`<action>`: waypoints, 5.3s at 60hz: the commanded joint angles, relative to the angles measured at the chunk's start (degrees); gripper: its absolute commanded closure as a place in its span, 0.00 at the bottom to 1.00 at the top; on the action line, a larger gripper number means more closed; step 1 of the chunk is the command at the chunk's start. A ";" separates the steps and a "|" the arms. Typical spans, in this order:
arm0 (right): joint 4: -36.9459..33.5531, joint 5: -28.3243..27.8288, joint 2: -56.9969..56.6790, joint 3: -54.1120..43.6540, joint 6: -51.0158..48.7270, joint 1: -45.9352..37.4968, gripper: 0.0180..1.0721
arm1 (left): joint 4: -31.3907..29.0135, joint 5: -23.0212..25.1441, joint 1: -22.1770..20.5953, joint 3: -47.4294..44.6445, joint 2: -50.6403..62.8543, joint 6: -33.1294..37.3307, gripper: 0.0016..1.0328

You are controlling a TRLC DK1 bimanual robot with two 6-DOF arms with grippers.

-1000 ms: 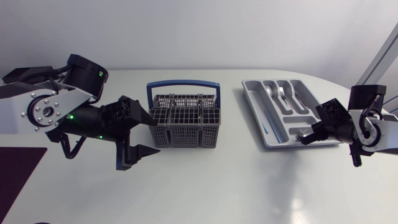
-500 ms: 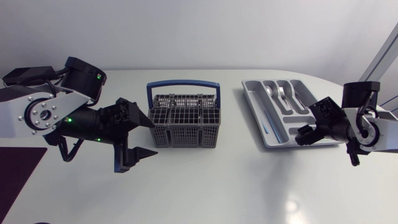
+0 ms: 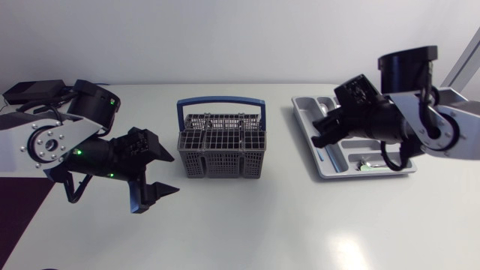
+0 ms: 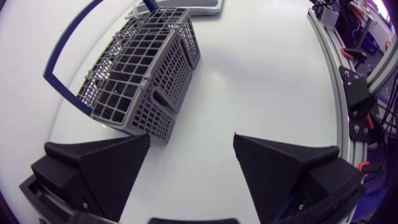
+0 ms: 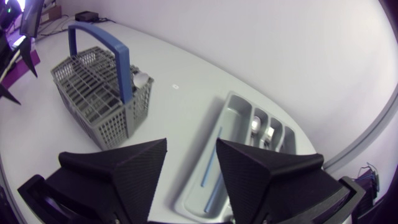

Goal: Unload the cutlery basket into the drawer organizer.

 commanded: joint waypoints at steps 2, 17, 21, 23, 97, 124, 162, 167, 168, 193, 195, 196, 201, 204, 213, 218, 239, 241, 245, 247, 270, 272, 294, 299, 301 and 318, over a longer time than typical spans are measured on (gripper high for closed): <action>0.74 -2.70 7.48 6.42 6.02 0.79 0.87 | -0.26 0.00 0.43 -2.72 1.15 -1.19 0.07; 0.65 -11.32 21.28 21.80 13.84 2.81 0.95 | 1.85 -0.18 -0.18 -3.69 8.01 -1.37 0.08; -0.14 -12.64 24.01 24.96 14.72 3.87 0.95 | 3.08 -0.35 -0.62 -3.60 8.89 -1.72 0.08; -0.67 -13.25 25.41 26.46 15.07 4.31 0.95 | 3.70 -0.35 -0.88 -3.60 9.33 -1.72 0.08; -9.28 -23.36 10.38 10.55 16.74 16.17 0.95 | 13.37 -0.27 3.51 14.68 29.28 -1.02 0.06; -10.78 -17.73 2.21 7.12 9.89 16.70 0.67 | 11.87 0.35 6.67 16.62 28.93 1.27 0.05; -16.67 -15.89 -5.44 -1.32 -7.25 13.18 0.32 | 4.31 2.99 3.86 6.42 1.24 9.18 0.05; -16.40 -15.54 -5.88 -3.16 -7.34 12.57 0.31 | -0.61 2.81 -0.71 9.06 -4.12 9.44 0.05; -16.40 -15.36 -5.88 -3.51 -7.34 12.48 0.30 | -1.66 2.55 -1.67 9.76 -4.82 9.44 0.05; -15.61 -13.34 -7.02 -10.11 -6.90 8.88 0.23 | -15.81 -19.25 -28.04 27.95 3.70 8.39 0.05; -15.61 -13.34 -7.02 -10.37 -6.90 8.52 0.23 | -15.81 -20.48 -28.92 28.48 5.20 8.39 0.05; -15.61 -13.34 -7.02 -10.55 -6.90 8.26 0.23 | -15.81 -21.01 -29.27 28.66 5.90 8.30 0.05; -15.61 -13.43 -7.46 -11.34 -6.90 7.21 0.23 | -16.43 -22.85 -30.77 30.68 10.65 7.77 0.05; -15.44 -13.43 -7.90 -11.95 -6.90 6.68 0.23 | -16.52 -24.00 -31.56 31.82 12.84 7.16 0.05; -14.73 -13.51 -8.95 -13.53 -6.99 5.98 0.23 | -16.69 -26.37 -33.23 35.60 18.47 5.58 0.06; -14.56 -13.78 -9.30 -14.24 -7.08 5.45 0.23 | -16.78 -28.65 -34.11 37.97 22.07 4.87 0.07; -14.03 -16.15 -12.64 -16.70 -7.69 2.72 0.22 | -17.66 -33.31 -34.72 43.25 30.25 5.66 0.32; -14.03 -16.33 -13.00 -16.96 -7.78 2.55 0.22 | -17.92 -33.31 -34.72 43.69 30.69 5.75 0.38; -13.94 -16.85 -13.35 -17.31 -7.96 2.02 0.22 | -18.45 -33.31 -34.72 44.48 31.48 5.75 0.51; -14.03 -17.29 -13.52 -17.49 -7.96 1.76 0.22 | -18.45 -33.31 -34.72 44.65 31.83 5.75 0.59; -14.03 -18.00 -14.49 -18.19 -8.40 1.05 0.22 | -19.86 -34.28 -35.07 45.44 32.62 5.66 0.85; -14.03 -18.09 -14.49 -18.19 -8.48 0.97 0.22 | -20.03 -34.37 -35.07 45.44 32.71 5.75 0.85; -14.03 -19.05 -15.46 -19.51 -9.36 -0.35 0.22 | -25.04 -35.86 -35.86 49.22 34.99 5.14 0.90; -14.12 -19.14 -15.98 -19.77 -9.36 -0.44 0.22 | -25.31 -35.86 -36.13 50.10 34.99 5.05 0.90; -14.12 -19.14 -16.16 -19.86 -9.45 -0.44 0.22 | -25.92 -35.86 -36.22 50.54 34.90 5.05 0.90; -14.38 -19.40 -17.65 -19.69 -9.45 -0.35 0.22 | -29.96 -37.27 -37.62 52.04 31.48 4.70 0.90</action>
